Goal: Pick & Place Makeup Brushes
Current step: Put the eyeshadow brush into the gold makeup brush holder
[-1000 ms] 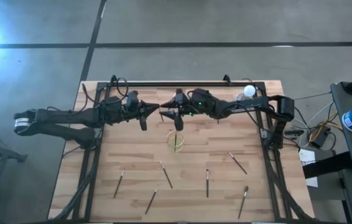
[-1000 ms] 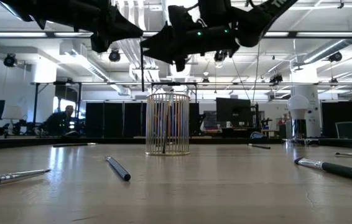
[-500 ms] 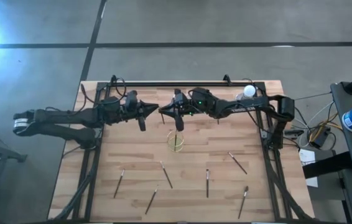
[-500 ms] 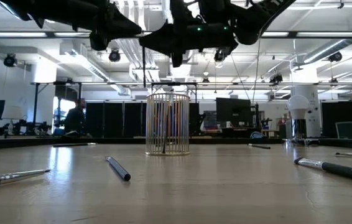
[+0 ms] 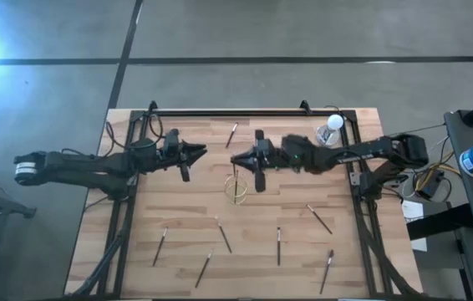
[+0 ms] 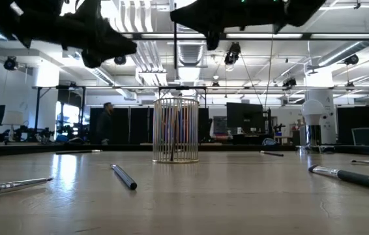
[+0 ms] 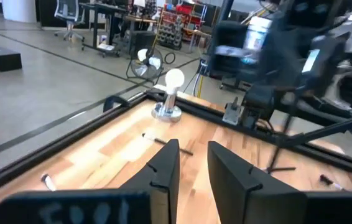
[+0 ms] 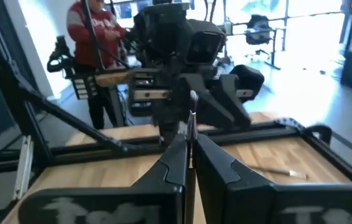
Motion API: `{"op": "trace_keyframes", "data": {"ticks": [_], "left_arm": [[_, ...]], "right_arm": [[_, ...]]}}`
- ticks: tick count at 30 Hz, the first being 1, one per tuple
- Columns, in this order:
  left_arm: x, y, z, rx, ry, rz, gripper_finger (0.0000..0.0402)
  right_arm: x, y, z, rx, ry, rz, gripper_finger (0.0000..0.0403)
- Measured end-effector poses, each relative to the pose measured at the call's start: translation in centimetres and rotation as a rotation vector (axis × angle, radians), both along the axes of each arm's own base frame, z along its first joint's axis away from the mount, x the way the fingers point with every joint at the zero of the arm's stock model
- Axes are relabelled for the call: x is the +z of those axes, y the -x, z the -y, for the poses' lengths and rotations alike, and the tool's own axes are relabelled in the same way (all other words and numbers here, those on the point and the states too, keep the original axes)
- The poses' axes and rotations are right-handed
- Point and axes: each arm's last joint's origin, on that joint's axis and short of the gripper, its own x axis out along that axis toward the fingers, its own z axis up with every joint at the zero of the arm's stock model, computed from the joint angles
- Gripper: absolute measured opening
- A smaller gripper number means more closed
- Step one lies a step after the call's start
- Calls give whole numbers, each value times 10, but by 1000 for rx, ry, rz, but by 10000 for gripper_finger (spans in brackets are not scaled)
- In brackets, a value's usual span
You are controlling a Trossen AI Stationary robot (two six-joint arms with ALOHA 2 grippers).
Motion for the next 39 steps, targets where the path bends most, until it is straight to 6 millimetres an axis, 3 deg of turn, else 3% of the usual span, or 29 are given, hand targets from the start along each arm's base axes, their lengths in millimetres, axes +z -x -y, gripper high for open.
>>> {"op": "trace_keyframes", "data": {"ticks": [7, 14, 21, 33, 39], "left_arm": [[-30, 9, 2, 1, -10, 57, 76], [-46, 16, 3, 4, -7, 48, 76], [-49, 16, 3, 8, -5, 35, 76], [-50, 15, 2, 10, -2, 25, 76], [-50, 15, 2, 10, -1, 25, 76]], "right_arm": [[-28, 13, -29, -154, -79, -23, 12], [-76, 1, -28, -222, -185, -43, 12], [-95, -13, -24, -253, -213, -83, 12], [-100, -14, -24, -272, -222, -109, 15], [-101, -14, -24, -275, -227, -119, 55]]}}
